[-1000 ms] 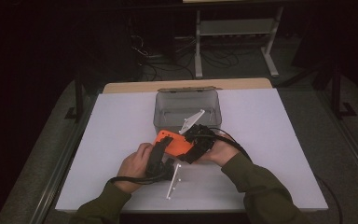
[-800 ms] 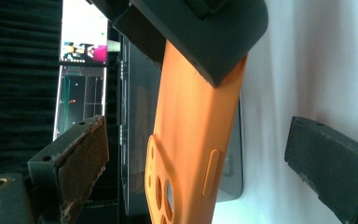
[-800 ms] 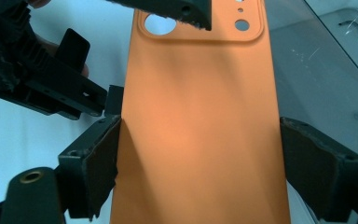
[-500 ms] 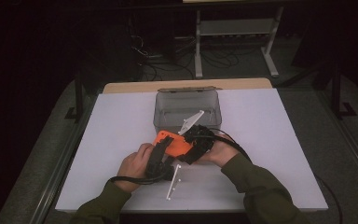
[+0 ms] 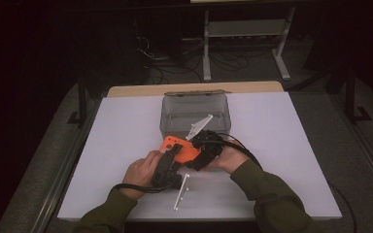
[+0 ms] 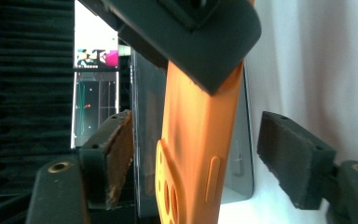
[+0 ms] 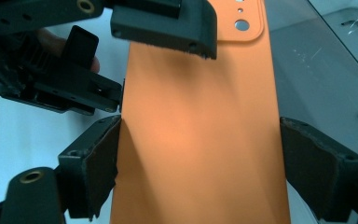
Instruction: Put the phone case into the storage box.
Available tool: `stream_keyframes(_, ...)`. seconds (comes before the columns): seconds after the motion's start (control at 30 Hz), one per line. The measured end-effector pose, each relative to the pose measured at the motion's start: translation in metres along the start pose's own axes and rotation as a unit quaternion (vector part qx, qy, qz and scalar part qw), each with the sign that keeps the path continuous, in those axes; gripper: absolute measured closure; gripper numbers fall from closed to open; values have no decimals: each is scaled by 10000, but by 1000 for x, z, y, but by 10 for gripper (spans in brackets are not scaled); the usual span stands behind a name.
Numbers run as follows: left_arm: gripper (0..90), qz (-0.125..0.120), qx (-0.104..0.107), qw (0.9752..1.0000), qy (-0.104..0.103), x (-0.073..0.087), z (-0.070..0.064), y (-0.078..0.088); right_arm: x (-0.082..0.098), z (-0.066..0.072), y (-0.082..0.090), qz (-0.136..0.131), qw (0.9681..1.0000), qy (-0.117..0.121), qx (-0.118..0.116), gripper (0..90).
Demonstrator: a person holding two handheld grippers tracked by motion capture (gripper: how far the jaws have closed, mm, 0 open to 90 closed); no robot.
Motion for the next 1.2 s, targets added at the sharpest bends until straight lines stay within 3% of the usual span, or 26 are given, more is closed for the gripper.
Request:
stream_keyframes(0.03, 298, -151, -61, 9998, 122, -2, -1, -1, 0, 0, 0, 0, 10000, -2, -6, 157)
stream_keyframes(0.5, 473, -8, -61, 9999, -155, -6, -1, 3, 0, -1, -1, -11, 10000, -44, -13, 157)
stream_keyframes(0.67, 547, -61, -86, 9999, -46, -7, 0, 3, 0, -1, -1, -12, 10000, -75, -11, 157)
stream_keyframes(1.2, 637, -132, -133, 9998, -118, -11, 2, 6, 0, -2, -2, -20, 10000, -71, -36, 157)
Point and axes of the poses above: each handheld gripper's, and its own axes: y roughly backward along the jaws, x roughly out of its underside, z roughly to its left, the point moved 7 cm from there along -y, roughly forward along the jaws, and after that the axes turned 4 degrees about z, right-handed, at the moved point
